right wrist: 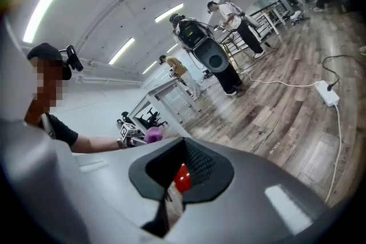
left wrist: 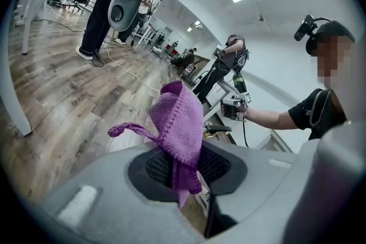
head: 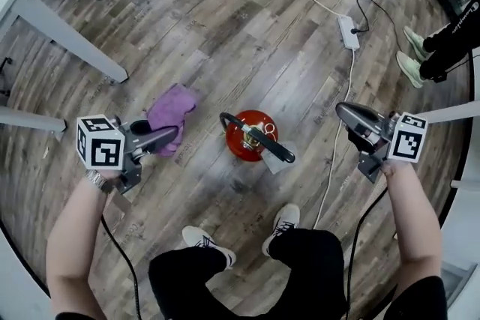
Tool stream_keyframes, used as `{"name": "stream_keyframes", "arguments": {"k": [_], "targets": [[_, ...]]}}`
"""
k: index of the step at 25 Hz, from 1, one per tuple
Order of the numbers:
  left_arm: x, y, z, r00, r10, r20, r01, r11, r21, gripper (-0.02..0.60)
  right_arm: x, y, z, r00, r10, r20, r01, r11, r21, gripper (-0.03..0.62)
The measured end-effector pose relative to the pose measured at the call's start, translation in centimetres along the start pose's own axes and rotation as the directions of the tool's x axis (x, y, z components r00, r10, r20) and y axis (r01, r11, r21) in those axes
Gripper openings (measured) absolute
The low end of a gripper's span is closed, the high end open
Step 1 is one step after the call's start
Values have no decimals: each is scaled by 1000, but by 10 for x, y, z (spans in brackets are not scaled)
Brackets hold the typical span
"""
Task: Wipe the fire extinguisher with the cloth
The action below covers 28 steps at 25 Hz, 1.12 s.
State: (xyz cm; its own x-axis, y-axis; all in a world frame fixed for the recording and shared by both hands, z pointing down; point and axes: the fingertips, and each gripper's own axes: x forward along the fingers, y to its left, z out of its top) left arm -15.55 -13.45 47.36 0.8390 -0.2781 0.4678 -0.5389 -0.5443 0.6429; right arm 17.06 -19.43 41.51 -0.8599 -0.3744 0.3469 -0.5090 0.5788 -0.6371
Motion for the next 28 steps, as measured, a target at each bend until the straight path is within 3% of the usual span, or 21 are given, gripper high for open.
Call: {"name": "stream_keyframes", "arguments": {"k": [5,9,14,20,28], "targets": [[-63,-112,38,997,5,81,0,999,-53,81,-51,73,50,999,-30,38,27,996,90,3],[-125,-196,68,989,29,148,-12,993,-114,81,-82,150,98,999,-20,49,15,994,107,3],[-189,-287,95,964,105,244,-65,984,-167,81,-123,241,108,997,-43,-70,46,998,40,3],[-229,-350,133,929,121,349,-73,986,-147,81,-147,321,155,1000,8,16,-8,1000,-7,3],[-292,-390,133,924,31,380,-2,997,-75,83,-171,398,143,985,-92,143,94,996,-8,3]]}}
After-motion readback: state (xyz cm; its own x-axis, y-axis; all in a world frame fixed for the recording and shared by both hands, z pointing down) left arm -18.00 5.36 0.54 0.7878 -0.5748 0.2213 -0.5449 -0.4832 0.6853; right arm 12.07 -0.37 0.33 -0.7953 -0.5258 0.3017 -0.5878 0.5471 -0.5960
